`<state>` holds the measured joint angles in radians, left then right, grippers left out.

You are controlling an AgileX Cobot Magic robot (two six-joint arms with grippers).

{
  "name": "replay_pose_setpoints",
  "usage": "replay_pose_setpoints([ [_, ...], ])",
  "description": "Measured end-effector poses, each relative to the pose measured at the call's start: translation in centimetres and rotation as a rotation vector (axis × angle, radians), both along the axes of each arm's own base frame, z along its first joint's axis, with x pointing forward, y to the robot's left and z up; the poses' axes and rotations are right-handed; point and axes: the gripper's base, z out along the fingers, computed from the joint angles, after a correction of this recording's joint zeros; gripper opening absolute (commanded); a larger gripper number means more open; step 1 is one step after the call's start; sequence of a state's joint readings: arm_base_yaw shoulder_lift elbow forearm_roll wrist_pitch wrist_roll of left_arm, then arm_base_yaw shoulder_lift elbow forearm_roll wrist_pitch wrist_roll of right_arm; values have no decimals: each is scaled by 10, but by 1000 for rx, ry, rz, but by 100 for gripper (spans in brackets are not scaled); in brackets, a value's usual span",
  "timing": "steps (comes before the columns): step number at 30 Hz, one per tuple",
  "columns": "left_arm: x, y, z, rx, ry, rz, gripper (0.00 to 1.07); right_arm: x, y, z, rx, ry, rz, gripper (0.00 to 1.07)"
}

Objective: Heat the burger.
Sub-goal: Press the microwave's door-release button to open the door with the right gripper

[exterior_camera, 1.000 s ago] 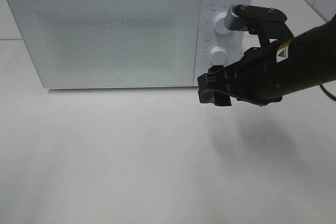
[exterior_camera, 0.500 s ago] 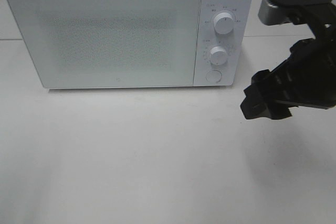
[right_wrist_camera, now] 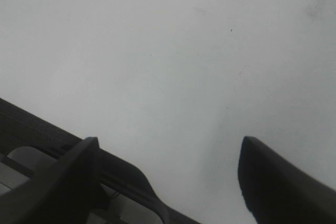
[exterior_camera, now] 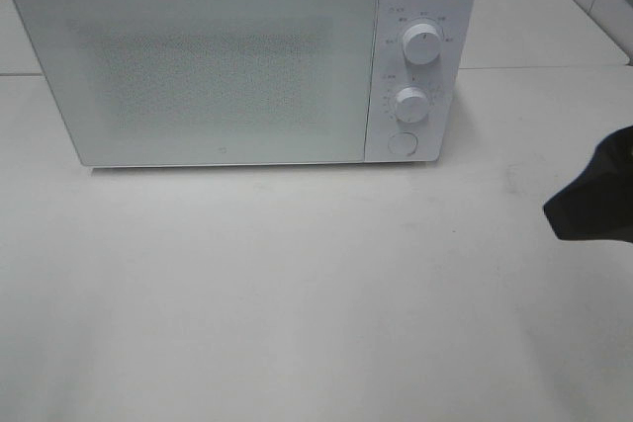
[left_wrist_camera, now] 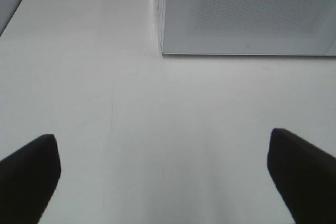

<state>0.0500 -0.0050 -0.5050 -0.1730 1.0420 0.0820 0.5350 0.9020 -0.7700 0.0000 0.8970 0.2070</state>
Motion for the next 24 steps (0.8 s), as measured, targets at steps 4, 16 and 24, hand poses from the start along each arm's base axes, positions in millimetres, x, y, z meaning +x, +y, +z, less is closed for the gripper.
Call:
replay_pose_setpoints([
  [4, 0, 0, 0, 0, 0, 0, 100, -15, -9, 9, 9, -25, 9, 71],
  [16, 0, 0, 0, 0, 0, 0, 100, -65, -57, 16, 27, -198, -165, 71],
  [24, 0, 0, 0, 0, 0, 0, 100, -96, -73, -6, 44, -274, -276, 71],
])
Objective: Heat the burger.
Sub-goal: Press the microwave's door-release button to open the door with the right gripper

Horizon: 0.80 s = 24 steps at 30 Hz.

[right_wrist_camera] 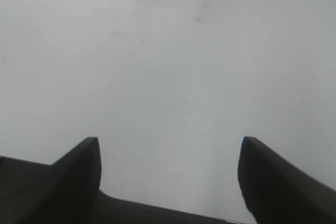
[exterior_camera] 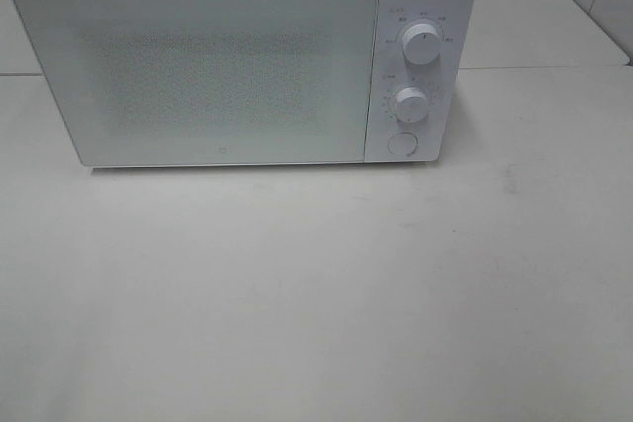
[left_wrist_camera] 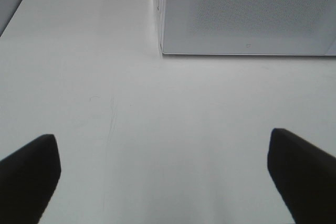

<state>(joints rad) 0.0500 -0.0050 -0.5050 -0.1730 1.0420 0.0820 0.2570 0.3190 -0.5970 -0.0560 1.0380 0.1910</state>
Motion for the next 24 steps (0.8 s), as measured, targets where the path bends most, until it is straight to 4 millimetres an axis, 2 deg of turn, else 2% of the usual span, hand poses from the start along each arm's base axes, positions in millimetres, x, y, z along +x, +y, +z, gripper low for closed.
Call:
replay_pose_setpoints([
  [12, 0, 0, 0, 0, 0, 0, 100, -37, -8, -15, 23, -112, -79, 71],
  [18, 0, 0, 0, 0, 0, 0, 100, -45, -8, -22, 55, -205, -63, 71],
  [24, 0, 0, 0, 0, 0, 0, 100, -45, -8, -22, 58, -216, -62, 71],
])
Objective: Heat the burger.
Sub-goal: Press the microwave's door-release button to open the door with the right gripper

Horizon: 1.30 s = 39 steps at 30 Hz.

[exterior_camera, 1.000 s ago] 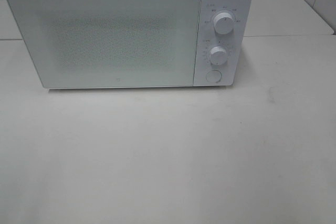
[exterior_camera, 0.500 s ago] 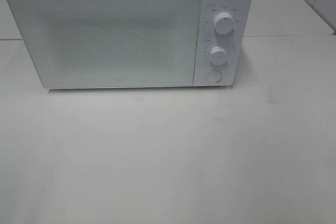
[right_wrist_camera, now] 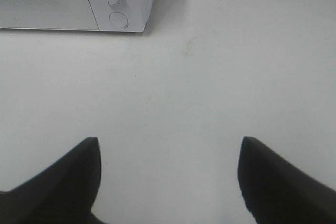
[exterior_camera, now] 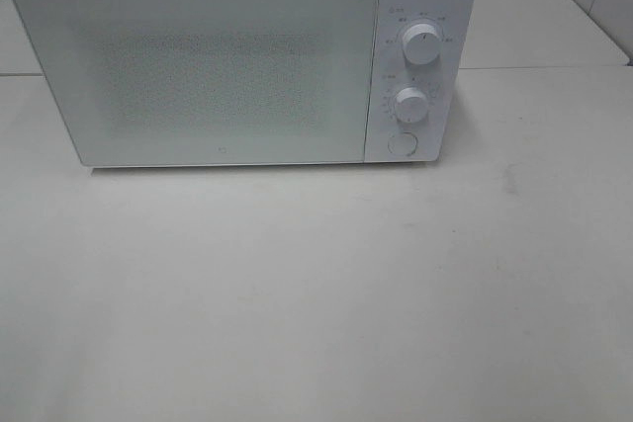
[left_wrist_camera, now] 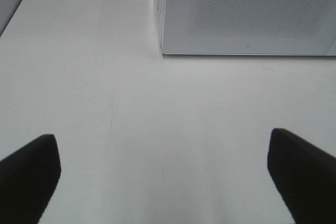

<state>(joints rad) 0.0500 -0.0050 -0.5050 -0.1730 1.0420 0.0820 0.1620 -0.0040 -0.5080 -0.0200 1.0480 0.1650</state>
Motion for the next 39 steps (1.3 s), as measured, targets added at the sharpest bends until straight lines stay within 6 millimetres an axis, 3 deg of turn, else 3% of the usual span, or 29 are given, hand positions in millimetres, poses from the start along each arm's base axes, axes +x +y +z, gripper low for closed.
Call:
replay_pose_setpoints([
  [39, 0, 0, 0, 0, 0, 0, 100, 0, 0, 0, 0, -3, 1, 71],
])
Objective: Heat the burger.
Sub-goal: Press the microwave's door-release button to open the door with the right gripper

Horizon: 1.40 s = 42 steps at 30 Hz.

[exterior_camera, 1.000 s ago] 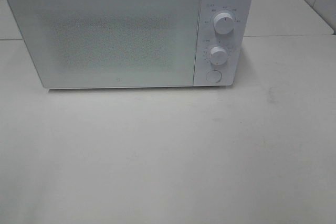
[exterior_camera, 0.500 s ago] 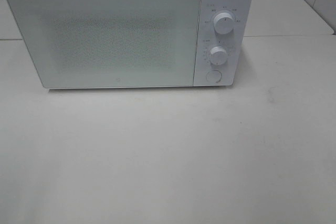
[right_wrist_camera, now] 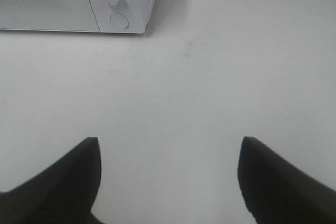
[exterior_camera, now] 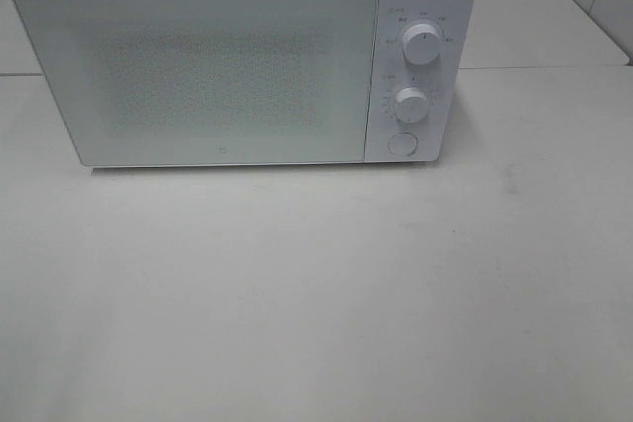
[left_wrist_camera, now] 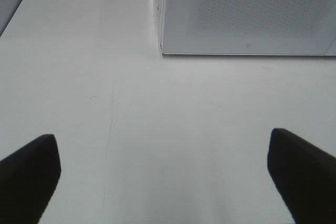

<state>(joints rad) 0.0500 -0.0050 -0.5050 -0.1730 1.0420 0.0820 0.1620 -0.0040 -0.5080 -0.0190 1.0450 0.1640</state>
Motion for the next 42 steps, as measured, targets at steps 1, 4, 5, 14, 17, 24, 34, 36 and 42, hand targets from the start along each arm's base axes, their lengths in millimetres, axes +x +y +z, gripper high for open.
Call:
replay_pose_setpoints([
  [1, 0, 0, 0, 0, 0, 0, 100, 0, 0, 0, 0, 0, 0, 71],
  [4, 0, 0, 0, 0, 0, 0, 100, 0, 0, 0, 1, 0, 1, 71],
  [5, 0, 0, 0, 0, 0, 0, 100, 0, 0, 0, 1, -1, 1, 71],
  [14, 0, 0, 0, 0, 0, 0, 100, 17, 3, 14, 3, -20, 2, 71],
  [17, 0, 0, 0, 0, 0, 0, 100, 27, 5, 18, 5, -30, 2, 71],
  [24, 0, 0, 0, 0, 0, 0, 100, 46, 8, 23, 10, -63, 4, 71],
  [34, 0, 0, 0, 0, 0, 0, 100, 82, 14, 25, 10, -62, 8, 71],
  [36, 0, 0, 0, 0, 0, 0, 100, 88, 15, 25, 9, -56, 8, 71],
  [42, 0, 0, 0, 0, 0, 0, 100, 111, 19, 24, 8, -51, 10, 71],
])
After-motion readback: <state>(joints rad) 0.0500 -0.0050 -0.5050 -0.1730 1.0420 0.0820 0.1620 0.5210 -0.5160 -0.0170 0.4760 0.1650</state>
